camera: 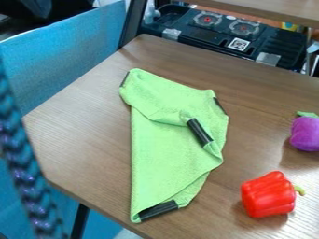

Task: Unfold the cloth from right to left

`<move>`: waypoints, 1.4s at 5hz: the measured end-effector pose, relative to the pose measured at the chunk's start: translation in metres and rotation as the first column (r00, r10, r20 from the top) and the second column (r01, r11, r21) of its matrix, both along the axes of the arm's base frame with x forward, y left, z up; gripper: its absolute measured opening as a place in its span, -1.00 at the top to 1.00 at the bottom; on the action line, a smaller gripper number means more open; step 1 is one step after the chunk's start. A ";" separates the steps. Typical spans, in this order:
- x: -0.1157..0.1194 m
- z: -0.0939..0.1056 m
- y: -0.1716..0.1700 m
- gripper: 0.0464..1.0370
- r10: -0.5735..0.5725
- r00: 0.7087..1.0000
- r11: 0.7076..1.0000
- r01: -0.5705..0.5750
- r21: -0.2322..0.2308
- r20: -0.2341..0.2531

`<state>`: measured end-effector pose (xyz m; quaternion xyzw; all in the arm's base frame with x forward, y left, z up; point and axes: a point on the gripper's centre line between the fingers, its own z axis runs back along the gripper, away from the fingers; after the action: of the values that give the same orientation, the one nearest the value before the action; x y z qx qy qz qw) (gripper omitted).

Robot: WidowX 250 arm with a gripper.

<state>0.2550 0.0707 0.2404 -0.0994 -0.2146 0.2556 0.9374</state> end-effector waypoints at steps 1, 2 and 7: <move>0.001 -0.005 0.001 -0.93 0.008 1.000 1.000 -0.008 -0.006 -0.013; 0.008 -0.025 -0.014 -0.93 0.043 0.999 0.999 -0.043 0.006 -0.017; 0.061 -0.154 -0.091 -0.93 0.343 0.928 0.895 -0.369 0.251 0.144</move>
<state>0.3157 -0.0207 0.0864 0.0600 -0.3069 0.3858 0.8679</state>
